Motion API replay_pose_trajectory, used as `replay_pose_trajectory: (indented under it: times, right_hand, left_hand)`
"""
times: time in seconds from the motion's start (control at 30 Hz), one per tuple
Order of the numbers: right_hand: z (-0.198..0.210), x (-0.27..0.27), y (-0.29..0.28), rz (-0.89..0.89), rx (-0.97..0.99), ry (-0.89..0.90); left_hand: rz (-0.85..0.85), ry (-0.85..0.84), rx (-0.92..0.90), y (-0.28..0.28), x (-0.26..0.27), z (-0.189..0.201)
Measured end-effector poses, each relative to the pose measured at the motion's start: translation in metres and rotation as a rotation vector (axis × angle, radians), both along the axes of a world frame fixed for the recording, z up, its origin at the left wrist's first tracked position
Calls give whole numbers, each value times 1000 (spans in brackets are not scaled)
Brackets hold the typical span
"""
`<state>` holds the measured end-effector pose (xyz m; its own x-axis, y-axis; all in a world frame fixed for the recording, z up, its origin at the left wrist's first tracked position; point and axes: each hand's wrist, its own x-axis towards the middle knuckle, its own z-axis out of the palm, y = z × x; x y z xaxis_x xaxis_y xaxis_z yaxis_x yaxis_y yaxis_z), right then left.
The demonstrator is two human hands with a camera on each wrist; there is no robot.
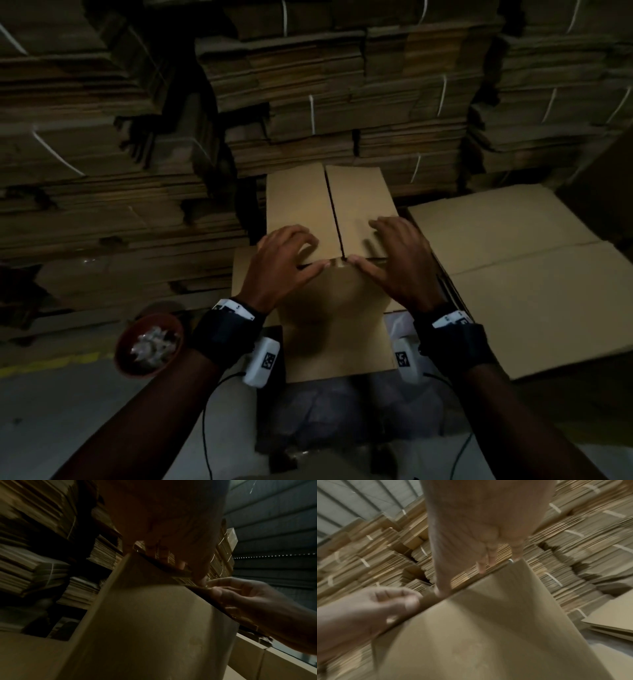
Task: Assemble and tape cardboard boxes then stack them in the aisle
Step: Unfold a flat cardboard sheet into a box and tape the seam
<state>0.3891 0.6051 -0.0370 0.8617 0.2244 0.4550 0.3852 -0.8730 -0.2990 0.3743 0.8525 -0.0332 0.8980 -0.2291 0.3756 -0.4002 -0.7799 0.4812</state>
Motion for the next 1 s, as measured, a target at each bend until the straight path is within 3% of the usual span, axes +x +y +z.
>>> replay_pose_trajectory:
  times: [0.23, 0.37, 0.47, 0.6, 0.67, 0.73, 0.77, 0.9, 1.0]
  right_hand:
    - [25, 10, -28, 83, 234, -470]
    - [44, 19, -59, -88, 223, -571]
    - [45, 26, -84, -275, -8, -393]
    - [46, 41, -96, -299, -182, 149]
    - [53, 49, -90, -265, -169, 433]
    - [54, 59, -79, -205, -76, 598]
    - [52, 63, -73, -170, -25, 641]
    - [37, 84, -51, -55, 107, 774]
    - [28, 90, -48, -11, 112, 800]
  left_hand:
    - [132, -385, -233, -6, -15, 27]
    - [379, -538, -91, 1, -18, 27]
    - [673, -544, 171, 9, -22, 26]
    - [1004, -248, 305, 5, -35, 33]
    - [988, -114, 317, 10, -35, 26]
    - [907, 117, 331, 18, -30, 16]
    - [839, 271, 275, 19, -27, 13]
    - [578, 717, -253, 18, -11, -9]
    - [521, 727, -402, 27, -2, -30]
